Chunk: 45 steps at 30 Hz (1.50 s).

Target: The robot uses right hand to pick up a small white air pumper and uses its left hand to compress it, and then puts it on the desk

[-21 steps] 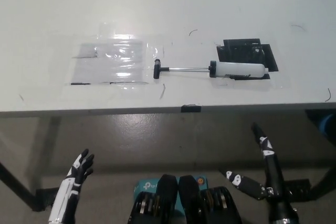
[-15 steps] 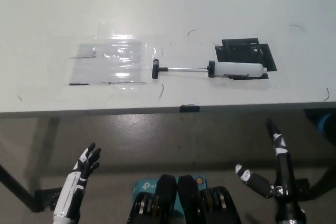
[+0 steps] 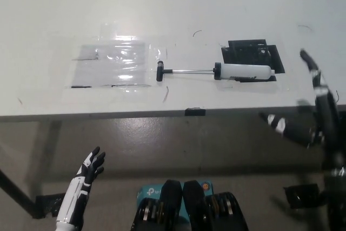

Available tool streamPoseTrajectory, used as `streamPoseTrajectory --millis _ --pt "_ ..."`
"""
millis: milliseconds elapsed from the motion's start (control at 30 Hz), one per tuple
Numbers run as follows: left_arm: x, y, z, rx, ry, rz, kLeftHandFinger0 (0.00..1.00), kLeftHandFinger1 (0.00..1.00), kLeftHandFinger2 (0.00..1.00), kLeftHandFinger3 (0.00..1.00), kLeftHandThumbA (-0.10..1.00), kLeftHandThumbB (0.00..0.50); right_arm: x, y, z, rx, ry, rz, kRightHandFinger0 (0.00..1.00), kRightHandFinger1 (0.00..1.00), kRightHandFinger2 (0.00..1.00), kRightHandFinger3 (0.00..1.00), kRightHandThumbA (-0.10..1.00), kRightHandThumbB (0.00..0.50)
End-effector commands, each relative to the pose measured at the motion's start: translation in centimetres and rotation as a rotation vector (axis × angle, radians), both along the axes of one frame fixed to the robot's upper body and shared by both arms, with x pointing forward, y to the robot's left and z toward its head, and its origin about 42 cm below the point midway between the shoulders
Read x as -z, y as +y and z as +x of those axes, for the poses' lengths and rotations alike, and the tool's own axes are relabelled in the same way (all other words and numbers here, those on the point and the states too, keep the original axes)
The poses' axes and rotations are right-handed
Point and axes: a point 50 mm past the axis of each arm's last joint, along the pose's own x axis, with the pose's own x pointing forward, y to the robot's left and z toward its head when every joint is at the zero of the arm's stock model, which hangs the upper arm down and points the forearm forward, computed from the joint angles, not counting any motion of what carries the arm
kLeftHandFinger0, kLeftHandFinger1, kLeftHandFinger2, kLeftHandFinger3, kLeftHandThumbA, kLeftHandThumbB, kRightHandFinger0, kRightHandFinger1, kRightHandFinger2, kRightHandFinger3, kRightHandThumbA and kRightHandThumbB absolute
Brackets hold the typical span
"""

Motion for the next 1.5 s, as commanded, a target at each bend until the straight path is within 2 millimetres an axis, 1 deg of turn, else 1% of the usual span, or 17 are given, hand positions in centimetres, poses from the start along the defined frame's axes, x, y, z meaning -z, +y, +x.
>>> streamPoseTrajectory --millis 0,100,167,200,267,300,333,367,467,500,600,700,767,867,933,1400,1467 --pt "-0.7 0.2 0.1 0.021 -0.05 0.022 1.0 1.0 1.0 1.0 1.0 0.15 -8.5 0.3 6.6 -0.096 0.204 -0.395 1.0 1.0 1.0 1.0 1.0 0.411" --pt "-0.6 0.3 0.0 0.02 -0.048 0.026 1.0 1.0 1.0 1.0 1.0 0.15 -10.3 0.9 9.9 -0.107 0.27 -0.486 1.0 1.0 1.0 1.0 1.0 0.427" --pt "-0.7 0.3 -0.1 0.022 -0.048 0.028 1.0 1.0 1.0 1.0 1.0 0.143 -11.5 1.4 12.2 -0.117 0.344 -0.498 1.0 1.0 1.0 1.0 0.98 0.428" --pt "-0.7 0.3 -0.1 0.024 -0.048 0.027 1.0 1.0 1.0 1.0 1.0 0.133 -11.7 1.5 12.8 -0.117 0.361 -0.505 1.0 1.0 1.0 1.0 0.97 0.419" --pt "-0.9 0.4 0.1 0.023 -0.056 0.026 1.0 1.0 1.0 1.0 1.0 0.117 -12.6 2.0 15.1 -0.116 0.403 -0.544 1.0 1.0 1.0 1.0 0.99 0.411" --pt "-0.9 0.4 0.0 0.025 -0.059 0.026 1.0 1.0 1.0 1.0 1.0 0.117 -12.6 2.2 15.8 -0.116 0.422 -0.547 1.0 1.0 1.0 1.0 0.99 0.41" --pt "-0.9 0.4 0.0 0.025 -0.059 0.025 1.0 1.0 1.0 1.0 1.0 0.116 -12.6 2.6 16.9 -0.106 0.467 -0.544 1.0 1.0 1.0 1.0 1.0 0.438" --pt "-0.9 0.4 0.0 0.024 -0.059 0.025 1.0 1.0 1.0 1.0 1.0 0.116 -12.6 2.7 17.3 -0.104 0.481 -0.541 1.0 1.0 1.0 1.0 0.99 0.442" --pt "-1.0 0.4 0.2 0.025 -0.063 0.037 1.0 1.0 1.0 1.0 1.0 0.117 -12.6 3.6 19.3 -0.088 0.52 -0.577 1.0 1.0 1.0 1.0 1.0 0.487" --pt "-1.1 0.4 0.3 0.026 -0.066 0.038 1.0 1.0 1.0 1.0 1.0 0.109 -12.5 4.0 19.8 -0.083 0.536 -0.586 1.0 1.0 1.0 1.0 1.0 0.488" --pt "-1.2 0.4 0.4 0.026 -0.07 0.033 1.0 1.0 1.0 1.0 1.0 0.106 -12.3 5.1 20.8 -0.058 0.568 -0.657 1.0 1.0 1.0 1.0 1.0 0.499" --pt "-1.1 0.4 0.4 0.029 -0.074 0.035 1.0 1.0 1.0 1.0 1.0 0.098 -11.7 6.2 21.8 -0.051 0.604 -0.699 1.0 1.0 1.0 1.0 1.0 0.483" --pt "-1.1 0.4 0.3 0.028 -0.073 0.032 1.0 1.0 1.0 1.0 1.0 0.108 -11.2 6.8 22.3 -0.047 0.636 -0.711 1.0 1.0 1.0 1.0 1.0 0.471" --pt "-1.2 0.5 0.3 0.029 -0.078 0.041 1.0 1.0 1.0 1.0 1.0 0.098 -10.6 7.3 22.6 -0.053 0.672 -0.716 1.0 1.0 1.0 1.0 1.0 0.479" --pt "-1.2 0.6 0.4 0.03 -0.08 0.045 1.0 1.0 1.0 1.0 1.0 0.098 -10.2 7.5 22.7 -0.058 0.689 -0.715 1.0 1.0 1.0 1.0 1.0 0.499" --pt "-1.5 0.8 0.5 0.041 -0.082 0.046 1.0 1.0 1.0 1.0 1.0 0.077 -8.4 7.8 22.7 -0.067 0.797 -0.752 1.0 1.0 1.0 1.0 1.0 0.5" --pt "-1.4 0.9 0.5 0.044 -0.087 0.053 1.0 1.0 1.0 1.0 1.0 0.08 -8.0 7.5 22.7 -0.066 0.841 -0.71 1.0 1.0 1.0 1.0 1.0 0.5"
